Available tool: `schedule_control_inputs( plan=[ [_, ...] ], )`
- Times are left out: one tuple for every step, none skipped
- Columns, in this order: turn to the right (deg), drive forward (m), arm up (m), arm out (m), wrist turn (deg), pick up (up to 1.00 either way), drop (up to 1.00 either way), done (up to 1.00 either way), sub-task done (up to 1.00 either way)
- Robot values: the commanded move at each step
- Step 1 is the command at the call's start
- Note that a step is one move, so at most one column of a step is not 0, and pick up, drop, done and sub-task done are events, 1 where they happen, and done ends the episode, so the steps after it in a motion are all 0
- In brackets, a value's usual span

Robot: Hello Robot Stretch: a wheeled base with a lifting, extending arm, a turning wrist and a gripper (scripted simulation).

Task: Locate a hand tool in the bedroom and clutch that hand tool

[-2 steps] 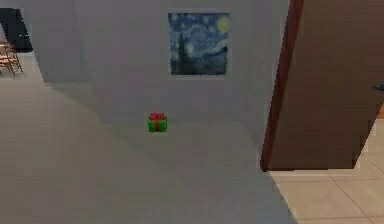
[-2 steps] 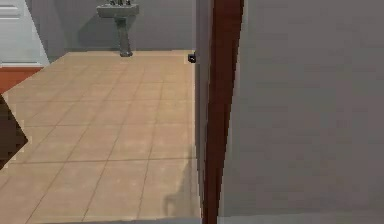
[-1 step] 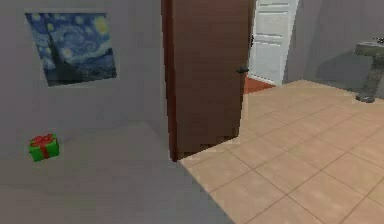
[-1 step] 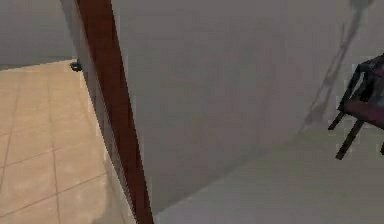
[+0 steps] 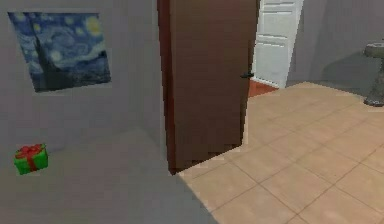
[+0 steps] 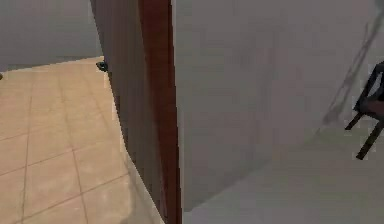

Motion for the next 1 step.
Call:
schedule_control_inputs(
  plan=[
    [21.0, 0.00, 0.00, 0.00, 0.0, 0.00, 0.00, 0.00, 0.00]
  ],
)
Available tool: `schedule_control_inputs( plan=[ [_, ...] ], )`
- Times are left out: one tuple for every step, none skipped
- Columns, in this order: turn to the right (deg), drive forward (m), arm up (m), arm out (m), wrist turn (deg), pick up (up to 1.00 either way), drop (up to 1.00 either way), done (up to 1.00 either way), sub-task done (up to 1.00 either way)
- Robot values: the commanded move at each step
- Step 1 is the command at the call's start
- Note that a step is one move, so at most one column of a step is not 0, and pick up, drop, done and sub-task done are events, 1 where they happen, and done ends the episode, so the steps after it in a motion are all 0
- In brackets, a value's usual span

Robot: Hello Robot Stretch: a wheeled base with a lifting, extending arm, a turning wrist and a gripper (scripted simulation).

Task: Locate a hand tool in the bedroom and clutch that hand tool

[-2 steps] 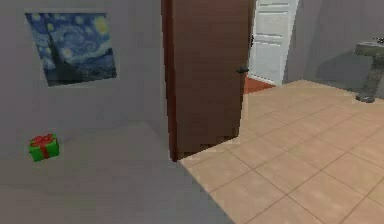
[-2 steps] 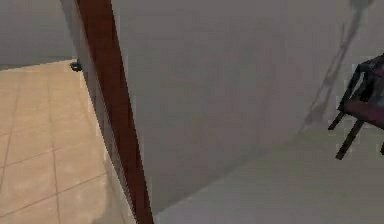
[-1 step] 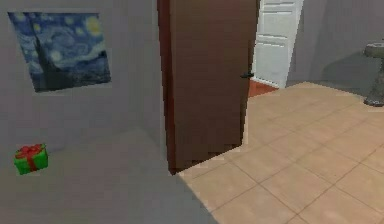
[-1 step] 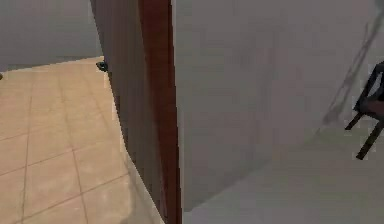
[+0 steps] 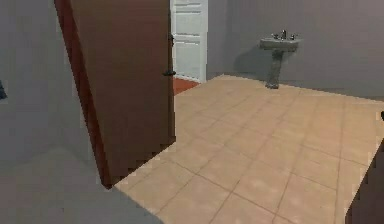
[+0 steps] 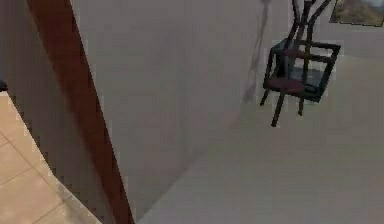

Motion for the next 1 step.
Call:
schedule_control_inputs(
  plan=[
    [0.0, 0.50, 0.00, 0.00, 0.0, 0.00, 0.00, 0.00, 0.00]
  ],
)
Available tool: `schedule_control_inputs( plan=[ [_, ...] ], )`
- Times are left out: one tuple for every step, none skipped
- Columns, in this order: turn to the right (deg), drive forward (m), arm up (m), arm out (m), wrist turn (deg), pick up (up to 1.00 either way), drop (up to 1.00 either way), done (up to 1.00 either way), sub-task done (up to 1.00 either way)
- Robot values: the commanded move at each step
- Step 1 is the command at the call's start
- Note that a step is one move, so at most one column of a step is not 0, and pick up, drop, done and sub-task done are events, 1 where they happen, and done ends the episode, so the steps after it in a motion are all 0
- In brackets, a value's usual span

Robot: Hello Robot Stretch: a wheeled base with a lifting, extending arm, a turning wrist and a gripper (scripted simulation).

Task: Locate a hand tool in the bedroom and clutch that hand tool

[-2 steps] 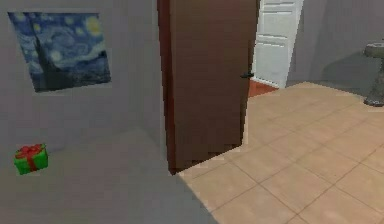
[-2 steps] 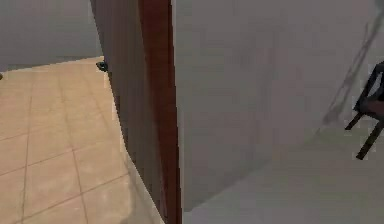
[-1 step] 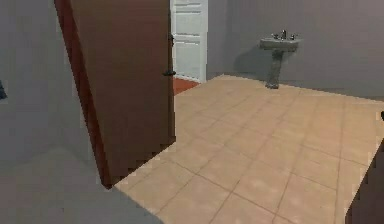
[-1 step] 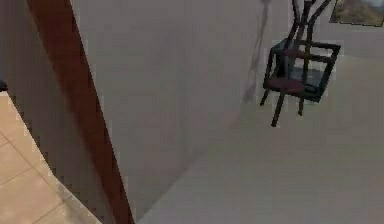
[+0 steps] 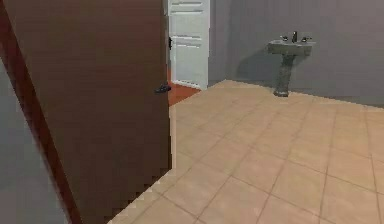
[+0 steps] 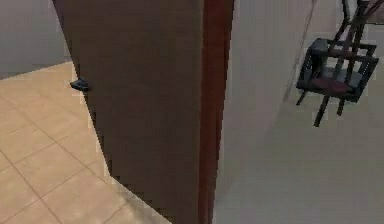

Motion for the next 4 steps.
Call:
schedule_control_inputs(
  plan=[
    [15.0, 0.00, 0.00, 0.00, 0.0, 0.00, 0.00, 0.00, 0.00],
    [0.0, 1.00, 0.00, 0.00, 0.0, 0.00, 0.00, 0.00, 0.00],
    [6.0, 0.00, 0.00, 0.00, 0.0, 0.00, 0.00, 0.00, 0.00],
    [0.0, 0.60, 0.00, 0.00, 0.0, 0.00, 0.00, 0.00, 0.00]
  ],
)
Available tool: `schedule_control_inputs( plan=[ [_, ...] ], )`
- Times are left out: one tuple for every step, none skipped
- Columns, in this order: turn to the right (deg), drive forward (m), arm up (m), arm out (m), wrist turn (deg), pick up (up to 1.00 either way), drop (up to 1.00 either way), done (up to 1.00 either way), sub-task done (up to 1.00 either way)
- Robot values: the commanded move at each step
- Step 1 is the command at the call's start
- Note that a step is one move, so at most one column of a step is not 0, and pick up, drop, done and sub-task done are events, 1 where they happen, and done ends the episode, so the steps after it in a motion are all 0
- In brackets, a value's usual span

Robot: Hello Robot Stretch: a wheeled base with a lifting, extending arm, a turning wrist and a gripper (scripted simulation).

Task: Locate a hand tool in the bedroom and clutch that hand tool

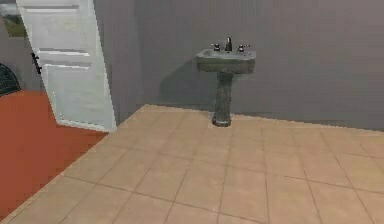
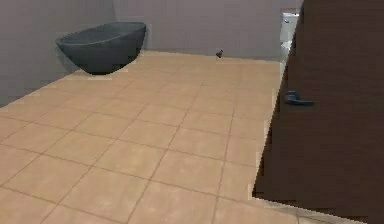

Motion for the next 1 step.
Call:
schedule_control_inputs(
  plan=[
    [-24.0, 0.00, 0.00, 0.00, 0.0, 0.00, 0.00, 0.00, 0.00]
  ],
)
